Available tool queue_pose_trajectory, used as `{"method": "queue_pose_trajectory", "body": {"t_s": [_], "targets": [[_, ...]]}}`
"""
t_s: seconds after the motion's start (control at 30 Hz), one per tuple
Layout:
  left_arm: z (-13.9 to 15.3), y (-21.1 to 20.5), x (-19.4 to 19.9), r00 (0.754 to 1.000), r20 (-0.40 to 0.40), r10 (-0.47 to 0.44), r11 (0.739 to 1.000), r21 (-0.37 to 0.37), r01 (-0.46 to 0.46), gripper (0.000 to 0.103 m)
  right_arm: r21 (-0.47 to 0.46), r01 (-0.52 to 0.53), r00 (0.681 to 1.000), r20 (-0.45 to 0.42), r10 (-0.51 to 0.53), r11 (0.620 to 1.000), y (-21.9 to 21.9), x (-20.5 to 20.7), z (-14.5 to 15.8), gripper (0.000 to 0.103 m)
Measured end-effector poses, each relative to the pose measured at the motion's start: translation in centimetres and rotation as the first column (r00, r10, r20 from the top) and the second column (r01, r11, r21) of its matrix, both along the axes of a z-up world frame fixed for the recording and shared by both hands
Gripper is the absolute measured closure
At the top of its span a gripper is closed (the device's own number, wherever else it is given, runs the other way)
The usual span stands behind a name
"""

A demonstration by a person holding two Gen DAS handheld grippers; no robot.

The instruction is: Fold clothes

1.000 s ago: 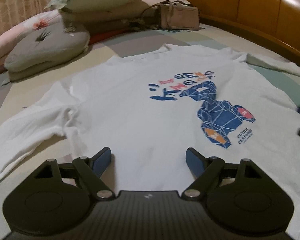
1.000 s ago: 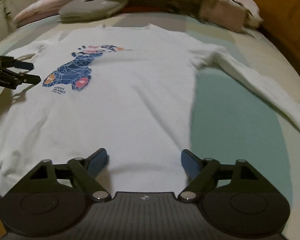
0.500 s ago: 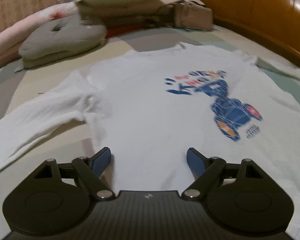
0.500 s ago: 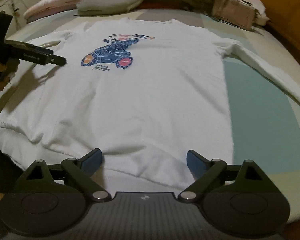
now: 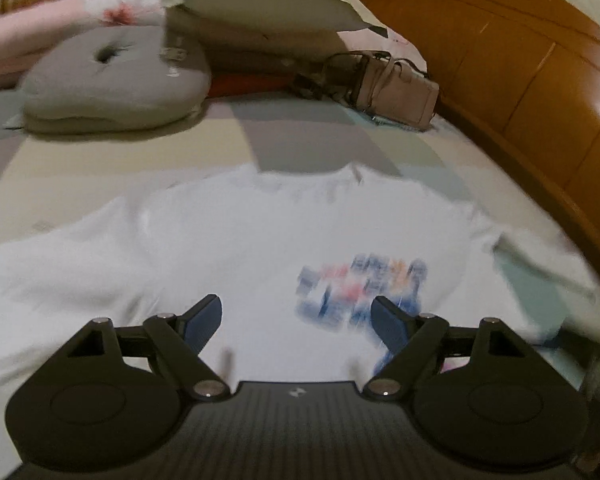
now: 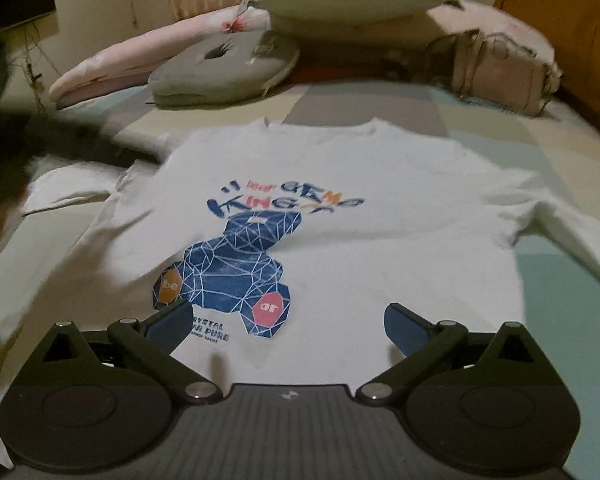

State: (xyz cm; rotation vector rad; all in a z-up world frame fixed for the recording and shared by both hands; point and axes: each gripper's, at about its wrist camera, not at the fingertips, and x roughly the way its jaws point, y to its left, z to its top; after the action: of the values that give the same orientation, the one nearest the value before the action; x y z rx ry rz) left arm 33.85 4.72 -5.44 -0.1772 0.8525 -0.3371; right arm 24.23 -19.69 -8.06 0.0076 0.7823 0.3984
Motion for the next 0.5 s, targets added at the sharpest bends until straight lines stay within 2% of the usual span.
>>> {"method": "queue_pose_trajectory", "body": {"t_s": [0.1,0.13,0.2,0.27,0.37,0.5], "targets": [[-1.8,-1.6,5.1,0.993,-0.114,0.005,0.999,-0.052,-0.011,0.02,0.077,0.009,1.0,-0.029,-0.007,0.997,-1.4,0.1,-0.6,0.0],[-2.6,-2.1,6.4,0.99,-0.137,0.018,0.999,-0.048,-0.024,0.021,0.102,0.022,0.999,-0.035,-0.018,0.995,-1.8,0.0,-0.7,0.0],[-4.3,-2.6,8.8,0.985,-0.159,0.071,0.997,0.021,-0.068,0.021,0.123,0.022,0.999,-0.035,-0.017,0.992,-2.5,-0.3,-0.6,0.0],[-5.7,-2.6,10.3,0.982,-0.139,0.126,0.991,0.071,-0.117,0.023,0.139,0.03,0.999,-0.032,-0.025,0.99,-3.2,-0.7,-0.6,0.0],[-6.3,-2.5,12.3,0.98,-0.054,0.193,0.973,0.143,-0.183,0.023,0.155,0.046,0.999,-0.035,-0.041,0.987,-4.3,-0.8,-0.5,0.0],[-7.1,-2.5,15.5,0.971,0.021,0.239,0.945,0.225,-0.237,0.011,0.181,0.079,0.996,-0.045,-0.072,0.98,-5.7,-0.8,-0.6,0.0]]}}
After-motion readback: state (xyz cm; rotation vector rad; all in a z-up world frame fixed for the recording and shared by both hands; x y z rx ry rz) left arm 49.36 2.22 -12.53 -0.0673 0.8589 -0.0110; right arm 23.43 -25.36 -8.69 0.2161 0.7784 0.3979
